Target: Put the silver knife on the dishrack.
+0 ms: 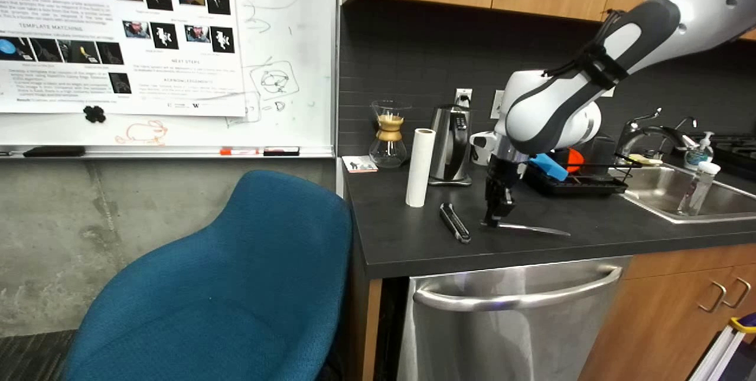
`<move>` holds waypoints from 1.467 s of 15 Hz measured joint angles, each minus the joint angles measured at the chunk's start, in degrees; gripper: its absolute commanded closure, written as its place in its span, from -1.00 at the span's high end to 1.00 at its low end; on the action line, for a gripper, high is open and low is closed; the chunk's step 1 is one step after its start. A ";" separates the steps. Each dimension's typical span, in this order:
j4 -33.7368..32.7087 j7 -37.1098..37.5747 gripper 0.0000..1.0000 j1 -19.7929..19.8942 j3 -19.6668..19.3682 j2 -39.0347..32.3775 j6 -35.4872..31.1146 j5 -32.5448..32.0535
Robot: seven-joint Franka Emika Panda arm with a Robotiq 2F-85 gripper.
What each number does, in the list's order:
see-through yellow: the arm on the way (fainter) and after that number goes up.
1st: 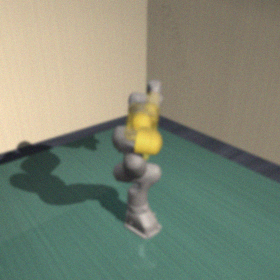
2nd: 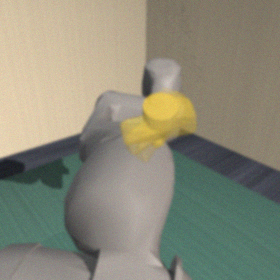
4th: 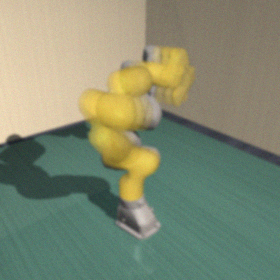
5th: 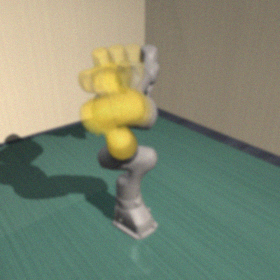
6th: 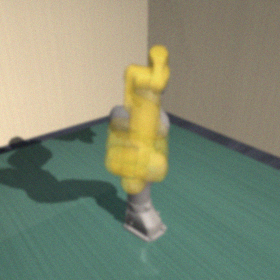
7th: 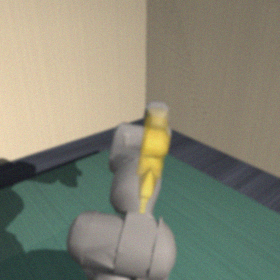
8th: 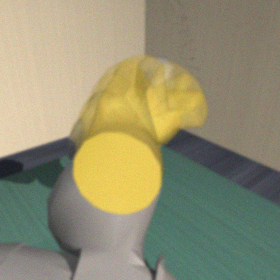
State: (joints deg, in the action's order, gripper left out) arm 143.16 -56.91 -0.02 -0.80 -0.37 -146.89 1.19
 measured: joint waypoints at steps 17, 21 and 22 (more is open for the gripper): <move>0.54 -8.09 -0.90 0.00 -5.80 14.98 -1.09 2.75; -0.67 -11.98 -0.90 -0.98 -8.43 17.00 -2.50 4.70; -1.12 -13.29 -0.90 -1.27 -9.13 17.34 -2.79 5.38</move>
State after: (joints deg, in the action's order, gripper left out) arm 142.03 -70.20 -1.29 -9.94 16.97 -149.68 6.57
